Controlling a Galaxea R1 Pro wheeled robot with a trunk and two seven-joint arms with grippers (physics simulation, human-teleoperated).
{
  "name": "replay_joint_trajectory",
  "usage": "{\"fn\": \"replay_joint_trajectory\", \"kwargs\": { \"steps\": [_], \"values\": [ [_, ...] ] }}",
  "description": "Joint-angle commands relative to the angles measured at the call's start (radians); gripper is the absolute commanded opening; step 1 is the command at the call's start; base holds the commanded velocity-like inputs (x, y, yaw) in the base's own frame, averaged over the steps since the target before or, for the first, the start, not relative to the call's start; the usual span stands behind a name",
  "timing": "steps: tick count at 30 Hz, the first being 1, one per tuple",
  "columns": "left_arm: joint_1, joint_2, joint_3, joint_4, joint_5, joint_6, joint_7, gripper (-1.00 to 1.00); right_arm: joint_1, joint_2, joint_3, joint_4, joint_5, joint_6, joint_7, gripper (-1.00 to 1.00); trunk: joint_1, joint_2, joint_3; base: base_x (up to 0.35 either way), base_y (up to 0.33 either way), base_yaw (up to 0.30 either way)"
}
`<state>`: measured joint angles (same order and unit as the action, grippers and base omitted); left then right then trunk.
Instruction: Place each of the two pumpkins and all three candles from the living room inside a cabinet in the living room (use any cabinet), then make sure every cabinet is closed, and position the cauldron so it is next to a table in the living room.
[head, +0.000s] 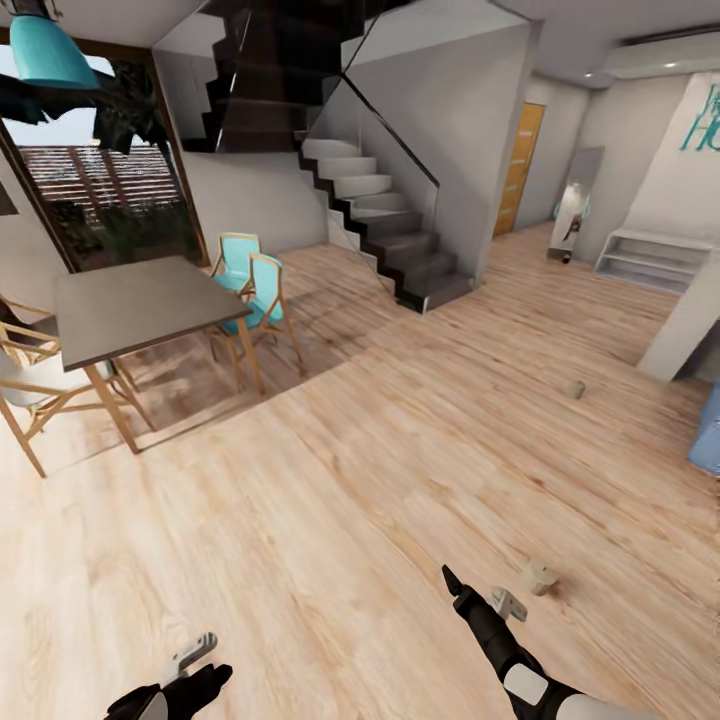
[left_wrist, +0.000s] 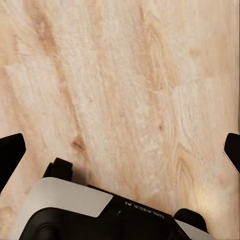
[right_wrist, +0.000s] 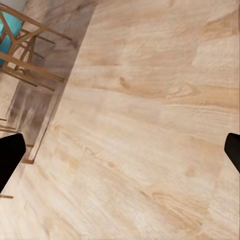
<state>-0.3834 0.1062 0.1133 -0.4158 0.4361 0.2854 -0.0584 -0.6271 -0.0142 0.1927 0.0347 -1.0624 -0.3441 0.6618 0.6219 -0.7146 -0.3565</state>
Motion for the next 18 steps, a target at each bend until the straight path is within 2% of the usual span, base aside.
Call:
{"fn": "replay_joint_trajectory", "kwargs": {
  "steps": [1, 18],
  "values": [
    [0.000, 0.000, 0.006, -0.001, 0.004, 0.008, -0.004, 1.00, -0.002, 0.000, 0.008, 0.004, -0.008, -0.004, 0.005, 1.00, 0.001, -0.001, 0.000, 0.344, 0.089, -0.238],
    [0.000, 0.000, 0.005, -0.001, 0.004, 0.008, -0.004, 1.00, -0.002, 0.000, 0.009, 0.004, -0.008, -0.004, 0.005, 1.00, 0.001, -0.001, 0.021, 0.344, 0.013, -0.243]
  ]
}}
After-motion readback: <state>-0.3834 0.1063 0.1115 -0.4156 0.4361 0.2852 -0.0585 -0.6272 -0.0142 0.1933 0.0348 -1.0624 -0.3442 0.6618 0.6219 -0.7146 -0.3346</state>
